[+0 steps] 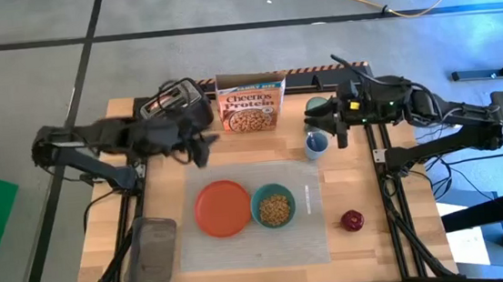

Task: Arrange a breakfast setting
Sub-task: Put the toasted bread on the orange plate

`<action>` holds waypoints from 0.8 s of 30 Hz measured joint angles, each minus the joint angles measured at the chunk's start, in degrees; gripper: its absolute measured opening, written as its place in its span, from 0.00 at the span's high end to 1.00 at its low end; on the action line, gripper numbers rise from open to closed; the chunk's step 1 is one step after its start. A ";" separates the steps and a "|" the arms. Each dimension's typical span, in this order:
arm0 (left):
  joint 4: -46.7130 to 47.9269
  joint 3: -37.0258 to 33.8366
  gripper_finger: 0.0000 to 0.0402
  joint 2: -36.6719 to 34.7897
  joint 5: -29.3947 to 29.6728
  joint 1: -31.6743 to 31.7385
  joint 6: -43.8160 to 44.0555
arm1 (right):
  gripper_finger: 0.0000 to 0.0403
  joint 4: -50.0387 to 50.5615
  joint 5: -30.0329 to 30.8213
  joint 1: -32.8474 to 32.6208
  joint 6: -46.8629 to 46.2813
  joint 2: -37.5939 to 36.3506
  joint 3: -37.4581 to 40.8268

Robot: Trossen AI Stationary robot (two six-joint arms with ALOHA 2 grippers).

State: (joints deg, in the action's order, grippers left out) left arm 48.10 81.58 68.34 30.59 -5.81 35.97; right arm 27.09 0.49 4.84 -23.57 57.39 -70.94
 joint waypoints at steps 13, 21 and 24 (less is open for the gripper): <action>21.57 2.03 0.46 0.45 -18.35 39.73 -20.52 | 0.74 4.84 0.13 0.00 -2.03 1.11 0.64; 24.62 2.08 0.55 6.63 -25.79 56.06 -35.65 | 0.74 5.20 2.47 0.00 -3.11 1.11 0.64; 25.40 2.08 0.58 9.87 -27.31 58.60 -38.47 | 0.74 5.55 3.54 0.00 -3.19 1.11 0.64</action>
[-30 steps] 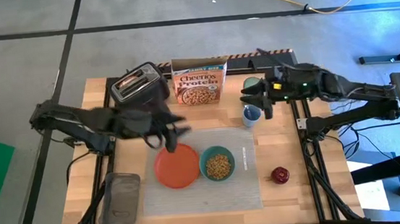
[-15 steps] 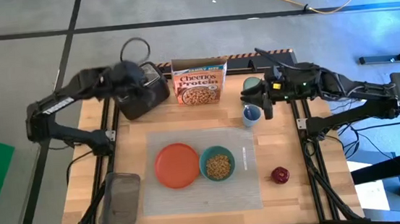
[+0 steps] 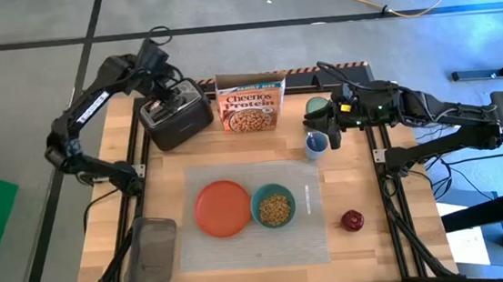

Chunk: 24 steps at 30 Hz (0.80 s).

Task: Arrange a breakfast setting
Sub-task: Put the toasted bread on the orange plate

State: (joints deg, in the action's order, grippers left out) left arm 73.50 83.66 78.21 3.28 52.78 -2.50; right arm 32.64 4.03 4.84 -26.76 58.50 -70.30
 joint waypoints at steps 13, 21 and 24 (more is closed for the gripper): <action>3.28 -0.02 0.68 3.20 2.17 7.28 -7.20 | 0.74 1.79 4.17 0.02 -0.44 0.00 0.00; 3.03 -0.02 0.71 3.20 1.75 7.99 -7.53 | 0.74 1.75 6.51 0.07 -0.42 0.00 0.00; 3.06 -0.02 0.71 3.20 1.60 7.97 -8.64 | 0.74 1.75 6.51 0.07 -0.40 0.00 0.00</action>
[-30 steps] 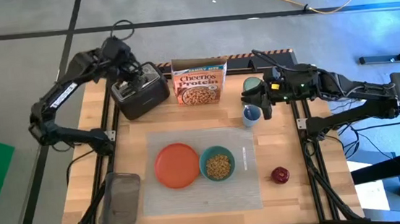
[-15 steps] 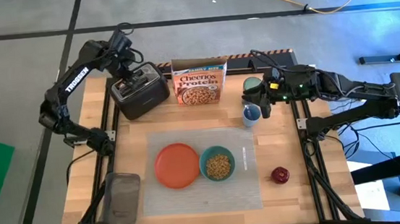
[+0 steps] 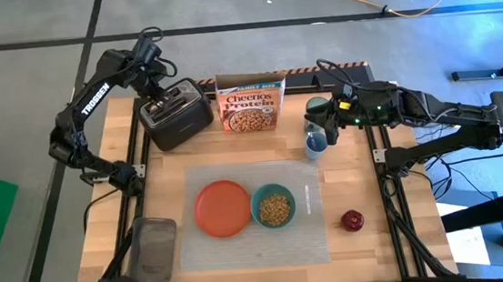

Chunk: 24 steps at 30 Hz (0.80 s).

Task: Arrange a breakfast setting
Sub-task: Put the toasted bread on the orange plate

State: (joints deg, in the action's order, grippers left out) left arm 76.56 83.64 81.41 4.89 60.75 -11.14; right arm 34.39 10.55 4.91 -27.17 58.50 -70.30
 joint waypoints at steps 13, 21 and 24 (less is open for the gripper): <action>-1.74 -5.22 0.68 -0.15 0.32 -0.04 -0.03 | 0.74 0.02 -0.04 -0.02 0.00 0.00 0.00; -4.65 -5.40 0.74 -0.04 0.73 0.00 -0.15 | 0.74 0.03 -0.04 -0.02 0.02 0.00 0.00; -5.12 -5.46 0.79 -0.02 0.82 0.00 -0.21 | 0.74 0.02 -0.04 -0.02 0.40 0.00 0.00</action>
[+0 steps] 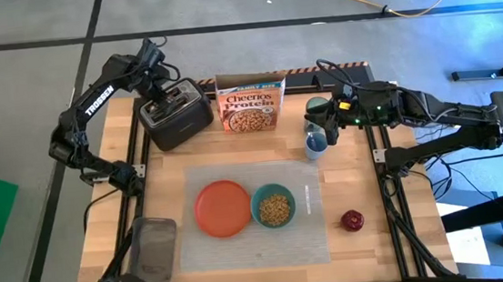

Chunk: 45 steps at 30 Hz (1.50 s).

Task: Arrange a breakfast setting
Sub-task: Put the toasted bread on the orange plate

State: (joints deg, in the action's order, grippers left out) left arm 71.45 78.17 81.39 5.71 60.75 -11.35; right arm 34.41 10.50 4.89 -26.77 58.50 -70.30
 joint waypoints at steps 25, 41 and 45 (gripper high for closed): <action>7.13 11.20 0.87 -4.46 2.37 -0.16 -1.27 | 0.74 -0.02 0.57 0.00 -0.28 0.00 0.00; 13.78 24.63 0.87 -11.71 -21.63 -12.48 3.90 | 0.74 -0.11 3.96 0.00 -0.39 0.48 -0.02; 13.83 21.81 0.87 -12.52 -20.81 -21.73 9.71 | 0.74 -0.44 3.86 0.00 -0.39 1.16 -0.04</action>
State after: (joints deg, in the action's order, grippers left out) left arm 85.28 99.98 68.87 -15.10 39.02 -1.64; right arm 33.97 14.36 4.89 -27.16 59.66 -70.35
